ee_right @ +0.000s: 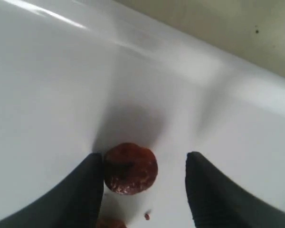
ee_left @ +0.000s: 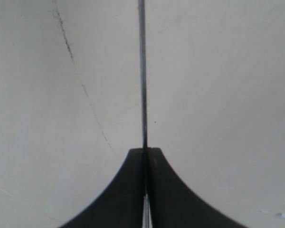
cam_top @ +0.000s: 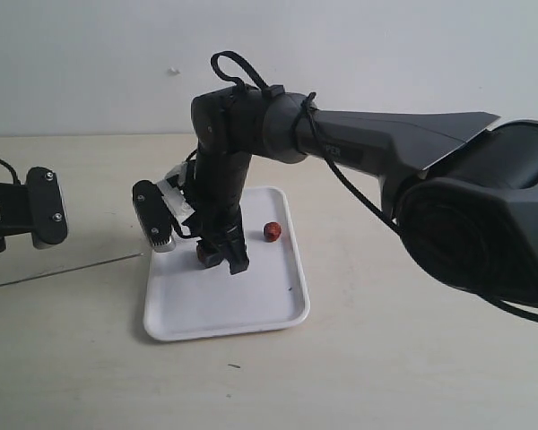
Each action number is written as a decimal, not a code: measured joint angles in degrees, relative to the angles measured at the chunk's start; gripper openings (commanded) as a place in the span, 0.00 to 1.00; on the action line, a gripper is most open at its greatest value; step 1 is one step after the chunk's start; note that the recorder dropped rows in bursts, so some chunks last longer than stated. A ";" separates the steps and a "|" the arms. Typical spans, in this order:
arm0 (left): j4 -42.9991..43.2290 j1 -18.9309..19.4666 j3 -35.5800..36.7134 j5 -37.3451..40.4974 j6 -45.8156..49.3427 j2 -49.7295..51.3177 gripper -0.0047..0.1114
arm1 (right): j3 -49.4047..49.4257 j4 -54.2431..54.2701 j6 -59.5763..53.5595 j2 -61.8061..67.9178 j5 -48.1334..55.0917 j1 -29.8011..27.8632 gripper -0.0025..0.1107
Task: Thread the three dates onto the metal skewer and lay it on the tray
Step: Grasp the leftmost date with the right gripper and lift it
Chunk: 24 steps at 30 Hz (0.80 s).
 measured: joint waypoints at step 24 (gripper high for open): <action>-0.81 0.00 0.00 0.22 0.00 0.00 0.04 | 0.00 0.00 0.12 0.00 1.18 0.00 0.31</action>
